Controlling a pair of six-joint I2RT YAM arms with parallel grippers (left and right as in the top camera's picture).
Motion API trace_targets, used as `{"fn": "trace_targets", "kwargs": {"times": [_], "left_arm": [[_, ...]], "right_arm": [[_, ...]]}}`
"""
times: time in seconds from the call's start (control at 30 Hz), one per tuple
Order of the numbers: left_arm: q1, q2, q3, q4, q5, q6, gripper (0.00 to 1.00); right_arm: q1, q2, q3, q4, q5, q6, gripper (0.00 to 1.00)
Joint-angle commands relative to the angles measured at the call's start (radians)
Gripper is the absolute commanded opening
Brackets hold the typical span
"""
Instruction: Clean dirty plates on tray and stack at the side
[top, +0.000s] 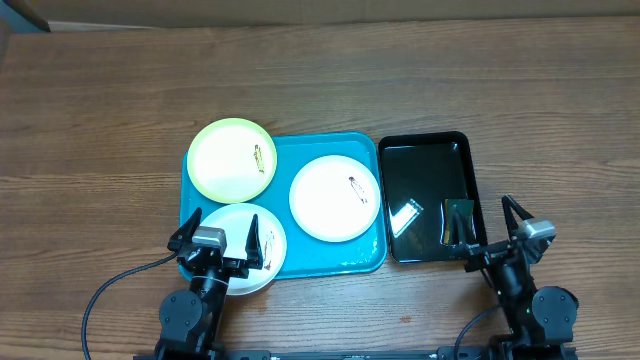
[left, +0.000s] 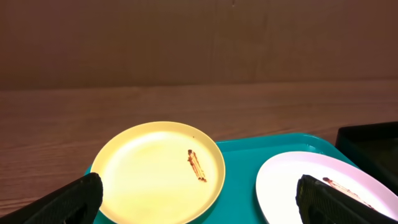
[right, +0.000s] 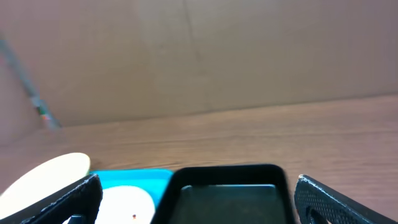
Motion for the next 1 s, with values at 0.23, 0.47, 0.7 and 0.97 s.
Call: {"fn": "trace_targets", "kwargs": {"times": [0.23, 0.47, 0.7, 0.97], "left_arm": [[-0.004, -0.008, -0.003, 0.002, -0.002, 0.014, 1.00], [-0.004, -0.008, -0.003, 0.002, -0.002, 0.014, 1.00], [-0.004, -0.008, -0.003, 0.002, -0.002, 0.014, 1.00], [-0.004, -0.008, -0.003, 0.002, -0.002, 0.014, 1.00]], "right_arm": [[0.006, 0.087, 0.264, -0.180, -0.101, 0.176, 1.00], [0.006, 0.537, 0.829, -0.622, -0.087, 0.059, 1.00], [0.006, 1.106, 1.466, -1.254, -0.116, -0.005, 1.00], [0.006, 1.407, 1.601, -1.386, -0.158, 0.004, 0.68]]}}
